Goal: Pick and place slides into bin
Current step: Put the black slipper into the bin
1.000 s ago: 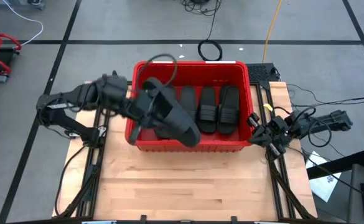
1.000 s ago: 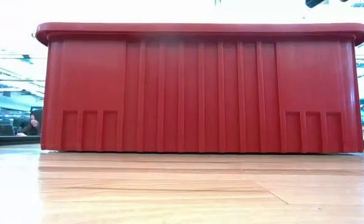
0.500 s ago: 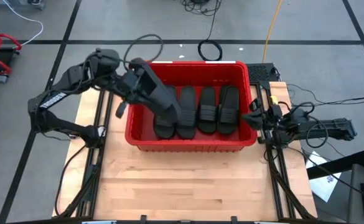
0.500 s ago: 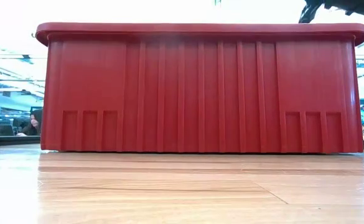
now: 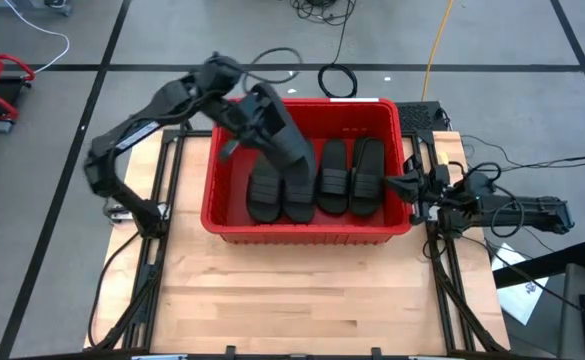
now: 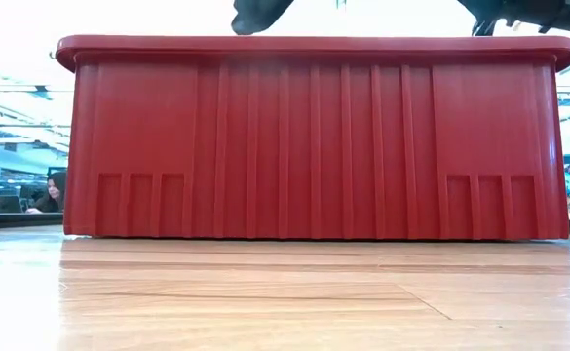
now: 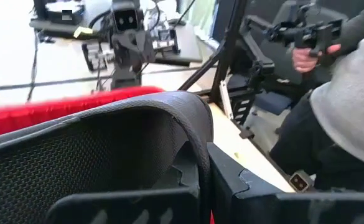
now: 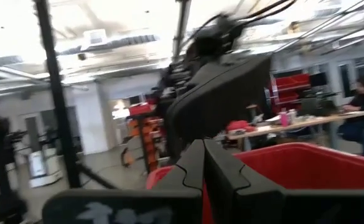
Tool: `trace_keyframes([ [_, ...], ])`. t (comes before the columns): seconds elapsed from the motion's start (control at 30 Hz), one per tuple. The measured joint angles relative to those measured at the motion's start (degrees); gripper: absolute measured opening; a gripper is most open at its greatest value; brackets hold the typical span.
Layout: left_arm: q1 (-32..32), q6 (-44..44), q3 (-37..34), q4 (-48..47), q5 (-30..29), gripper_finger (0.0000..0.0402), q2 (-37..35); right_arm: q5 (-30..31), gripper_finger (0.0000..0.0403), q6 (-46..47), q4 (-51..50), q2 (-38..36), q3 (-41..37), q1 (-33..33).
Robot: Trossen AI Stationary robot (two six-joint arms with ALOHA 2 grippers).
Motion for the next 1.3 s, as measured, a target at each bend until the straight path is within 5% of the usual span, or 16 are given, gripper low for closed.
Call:
trace_keyframes([
  [0.37, -0.6, 7.3, 32.0, -15.0, 3.4, 0.0001, 25.3, -4.3, 0.0000, 5.3, -14.7, -11.3, 0.0, -1.2],
  [0.77, -5.7, 13.5, 30.5, -18.4, -9.7, 0.0001, 31.1, -5.7, 0.0000, 6.8, -21.0, -12.1, 0.0, -1.1],
  [1.3, -8.7, 18.3, 30.4, -14.4, -12.0, 0.0001, 39.4, -6.9, 0.0000, 11.4, -20.2, -12.1, 0.0, -1.1],
])
